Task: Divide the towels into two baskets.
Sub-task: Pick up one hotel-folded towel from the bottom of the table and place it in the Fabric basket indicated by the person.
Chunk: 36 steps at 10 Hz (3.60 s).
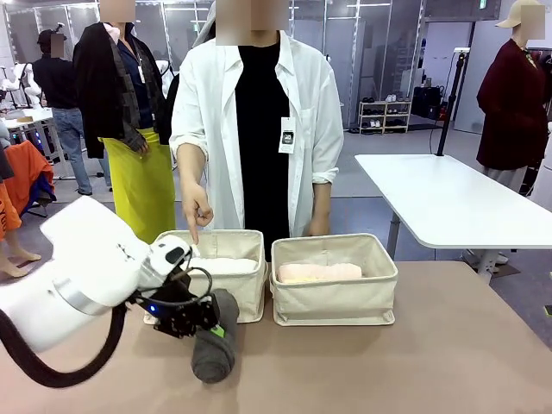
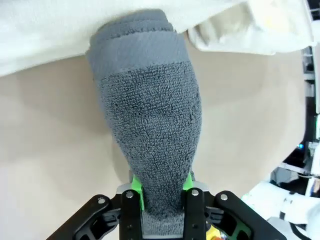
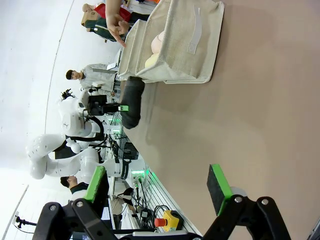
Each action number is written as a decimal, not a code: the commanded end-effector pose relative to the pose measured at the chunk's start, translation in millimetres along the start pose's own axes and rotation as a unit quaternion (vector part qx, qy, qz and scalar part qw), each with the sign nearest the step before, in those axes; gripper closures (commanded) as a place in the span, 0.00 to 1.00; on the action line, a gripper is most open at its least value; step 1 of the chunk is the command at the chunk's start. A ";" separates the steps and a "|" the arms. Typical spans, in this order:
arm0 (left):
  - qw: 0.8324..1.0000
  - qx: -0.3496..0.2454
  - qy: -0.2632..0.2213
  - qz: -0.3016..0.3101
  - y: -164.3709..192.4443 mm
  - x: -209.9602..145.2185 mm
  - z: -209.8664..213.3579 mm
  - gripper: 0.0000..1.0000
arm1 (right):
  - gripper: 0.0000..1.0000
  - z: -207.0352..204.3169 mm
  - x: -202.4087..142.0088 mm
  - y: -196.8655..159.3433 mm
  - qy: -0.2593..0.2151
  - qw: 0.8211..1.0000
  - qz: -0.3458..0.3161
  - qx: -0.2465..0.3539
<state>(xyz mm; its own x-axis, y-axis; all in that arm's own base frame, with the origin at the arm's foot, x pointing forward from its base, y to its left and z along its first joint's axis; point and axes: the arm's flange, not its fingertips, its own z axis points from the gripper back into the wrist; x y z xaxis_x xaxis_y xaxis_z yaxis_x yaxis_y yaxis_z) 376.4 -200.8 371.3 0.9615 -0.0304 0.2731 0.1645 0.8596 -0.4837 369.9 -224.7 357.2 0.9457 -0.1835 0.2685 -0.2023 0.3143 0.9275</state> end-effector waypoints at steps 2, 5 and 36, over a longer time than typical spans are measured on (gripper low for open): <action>0.992 -0.010 0.008 -0.127 -10.6 9.7 88.0 0.77 | 0.00 -0.3 0.4 2.7 -0.001 1.000 0.004 -0.001; 0.936 0.027 0.028 -0.350 -12.6 30.1 140.6 0.77 | 0.00 -0.3 0.4 2.7 -0.001 1.000 0.004 -0.001; 0.704 0.123 0.166 -0.679 24.1 225.4 36.7 0.00 | 0.00 -0.3 0.4 2.7 -0.001 1.000 0.004 -0.001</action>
<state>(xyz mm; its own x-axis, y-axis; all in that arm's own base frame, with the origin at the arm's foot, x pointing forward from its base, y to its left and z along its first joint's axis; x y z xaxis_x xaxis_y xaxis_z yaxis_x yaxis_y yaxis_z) 603.5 -185.2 454.0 -0.1145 -0.9915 0.0620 0.9772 -0.1012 0.1868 370.1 -224.7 357.2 0.9457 -0.1830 0.2686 -0.2025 0.3145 0.9274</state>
